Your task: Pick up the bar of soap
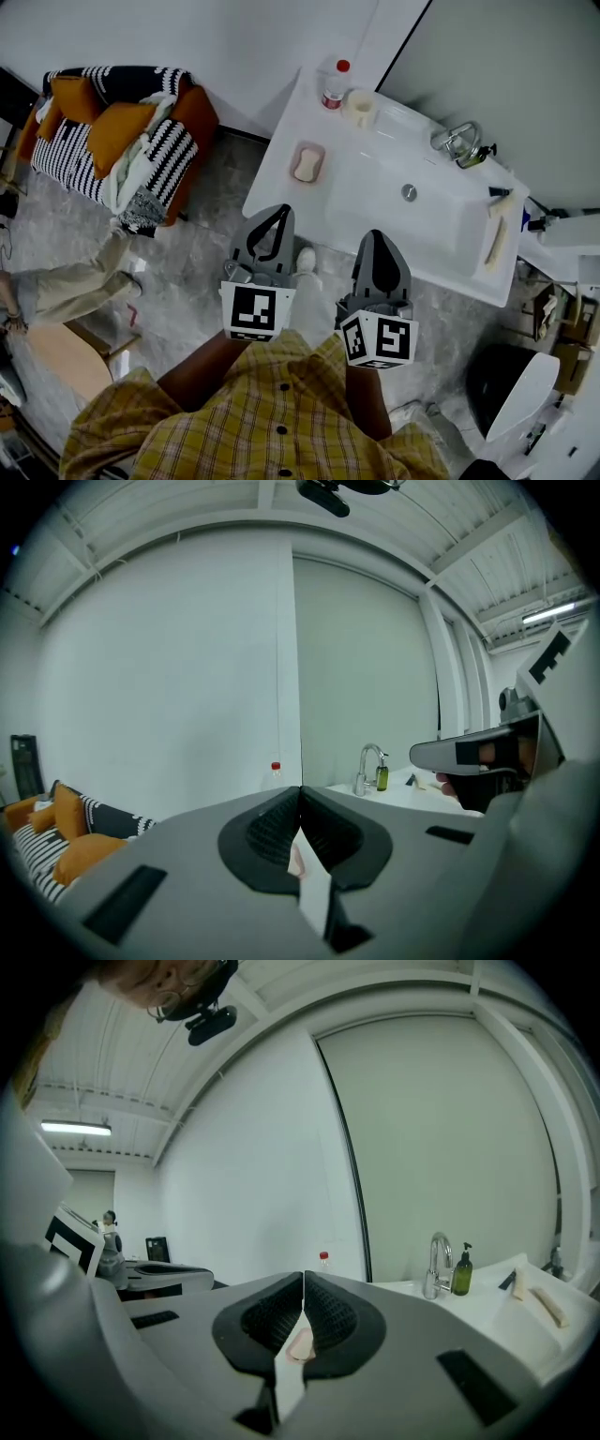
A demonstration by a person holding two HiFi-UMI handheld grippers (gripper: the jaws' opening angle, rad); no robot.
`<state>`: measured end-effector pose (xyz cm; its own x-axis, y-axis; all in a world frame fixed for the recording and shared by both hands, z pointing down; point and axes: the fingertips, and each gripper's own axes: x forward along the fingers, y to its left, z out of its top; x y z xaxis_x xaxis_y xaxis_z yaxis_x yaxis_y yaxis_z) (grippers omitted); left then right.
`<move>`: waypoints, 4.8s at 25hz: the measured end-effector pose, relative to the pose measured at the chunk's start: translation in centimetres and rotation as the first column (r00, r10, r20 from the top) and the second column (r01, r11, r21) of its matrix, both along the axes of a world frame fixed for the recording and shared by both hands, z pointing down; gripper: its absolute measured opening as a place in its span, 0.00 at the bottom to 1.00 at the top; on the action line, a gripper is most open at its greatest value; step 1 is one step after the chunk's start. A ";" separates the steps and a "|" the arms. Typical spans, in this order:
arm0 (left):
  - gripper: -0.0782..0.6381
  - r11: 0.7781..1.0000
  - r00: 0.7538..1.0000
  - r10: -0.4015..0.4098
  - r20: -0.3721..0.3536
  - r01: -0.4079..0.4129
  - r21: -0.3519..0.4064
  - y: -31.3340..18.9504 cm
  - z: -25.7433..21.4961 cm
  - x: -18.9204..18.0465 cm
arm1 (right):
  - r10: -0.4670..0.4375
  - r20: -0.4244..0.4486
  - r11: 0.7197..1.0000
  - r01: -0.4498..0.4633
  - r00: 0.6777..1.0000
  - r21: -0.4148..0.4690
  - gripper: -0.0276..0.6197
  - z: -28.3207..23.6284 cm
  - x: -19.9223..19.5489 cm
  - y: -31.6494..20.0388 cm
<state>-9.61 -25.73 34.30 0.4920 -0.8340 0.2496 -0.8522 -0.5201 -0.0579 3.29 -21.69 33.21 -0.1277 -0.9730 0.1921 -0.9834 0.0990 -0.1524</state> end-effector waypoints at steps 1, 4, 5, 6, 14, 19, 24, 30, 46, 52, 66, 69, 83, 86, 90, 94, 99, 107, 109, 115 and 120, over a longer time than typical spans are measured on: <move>0.12 1.000 1.000 -0.003 0.003 0.003 -0.002 -0.5 0.3 0.3 | -0.007 0.001 1.000 0.007 1.000 -0.002 0.08 0.3 0.2 -0.5; 0.12 1.000 1.000 -0.008 0.028 0.008 -0.011 -2.4 1.4 1.4 | -0.025 0.008 1.000 0.026 1.000 -0.013 0.07 1.3 1.0 -2.6; 0.12 1.000 0.999 -0.010 0.038 0.011 -0.020 -3.0 1.9 1.7 | -0.029 0.012 0.999 0.030 0.999 -0.016 0.08 1.5 1.3 -3.4; 0.12 0.999 0.999 -0.012 0.049 0.014 -0.032 -3.4 2.4 1.9 | -0.033 0.015 0.999 0.034 0.999 -0.019 0.08 1.7 1.5 -4.0; 0.12 0.990 0.994 -0.006 0.111 0.021 -0.139 -7.9 6.0 3.7 | -0.066 0.002 0.996 0.066 0.998 -0.055 0.08 3.3 2.4 -8.6; 0.12 0.965 0.990 0.025 0.142 0.013 -0.262 -11.0 9.6 5.1 | -0.062 0.036 0.993 0.066 0.997 -0.098 0.07 5.1 3.3 -11.4; 0.12 0.915 0.987 0.027 0.161 0.041 -0.401 -14.0 14.3 5.7 | -0.067 0.069 0.989 0.075 0.995 -0.129 0.08 6.5 3.6 -14.1; 0.13 0.842 0.984 0.023 0.174 0.075 -0.534 -17.1 18.8 6.4 | -0.062 0.095 0.982 0.078 0.994 -0.172 0.07 8.4 4.5 -16.9; 0.37 0.645 0.976 0.049 0.213 0.132 -0.753 -20.7 29.2 7.5 | -0.040 0.151 0.961 0.080 0.988 -0.266 0.08 13.0 6.9 -23.2; 0.39 0.585 0.969 0.047 0.243 0.171 -0.793 -21.4 31.7 7.7 | -0.038 0.157 0.951 0.084 0.987 -0.297 0.08 14.6 7.4 -24.5; 0.39 0.526 0.938 0.121 0.326 0.218 -0.822 -21.2 34.3 7.9 | -0.028 0.206 0.942 0.095 0.978 -0.321 0.08 16.2 8.4 -25.9; 0.39 0.520 0.933 0.136 0.333 0.219 -0.826 -21.2 34.3 8.0 | -0.029 0.213 0.943 0.097 0.977 -0.320 0.08 16.2 8.4 -25.9; 0.39 0.627 0.965 0.053 0.255 0.167 -0.761 -21.2 28.7 7.9 | -0.030 0.184 0.964 0.077 0.982 -0.253 0.08 12.7 7.5 -22.3; 0.39 0.710 0.973 0.016 0.229 0.150 -0.688 -21.0 25.5 7.8 | -0.031 0.174 0.970 0.072 0.984 -0.233 0.07 11.5 6.9 -20.8; 0.39 0.805 0.987 -0.018 0.159 0.109 -0.583 -19.8 20.1 7.6 | -0.040 0.160 0.978 0.072 0.986 -0.198 0.07 9.7 5.5 -18.4; 0.39 0.859 0.993 -0.017 0.113 0.073 -0.506 -17.6 15.2 6.7 | -0.051 0.141 0.986 0.072 0.989 -0.147 0.08 7.1 3.9 -15.6; 0.39 0.926 0.998 -0.029 0.052 0.047 -0.375 -14.8 9.3 5.1 | -0.054 0.109 0.993 0.064 0.993 -0.095 0.08 4.4 2.1 -12.3; 0.39 0.992 0.999 0.004 -0.053 -0.011 -0.127 -9.5 -0.1 3.5 | -0.059 0.034 0.998 0.059 0.998 -0.008 0.08 -0.2 -0.5 -8.7; 0.39 0.998 0.998 0.013 -0.060 -0.017 -0.058 -8.0 -2.0 2.9 | -0.058 0.010 0.998 0.058 0.998 0.014 0.07 -1.0 -1.2 -8.2; 0.39 0.993 0.995 0.012 -0.097 0.000 0.118 -4.3 -5.3 1.7 | -0.073 -0.045 0.996 0.075 0.996 0.048 0.07 -2.3 -2.6 -7.1; 0.39 0.990 0.994 0.014 -0.111 0.001 0.138 -4.1 -5.8 1.6 | -0.086 -0.054 0.993 0.090 0.995 0.070 0.08 -3.1 -3.0 -6.7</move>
<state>-8.04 -29.78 28.55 0.5159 -0.8533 0.0755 -0.8539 -0.5193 -0.0341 0.34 -28.43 30.15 -0.2053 -0.9700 0.1301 -0.9767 0.1945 -0.0912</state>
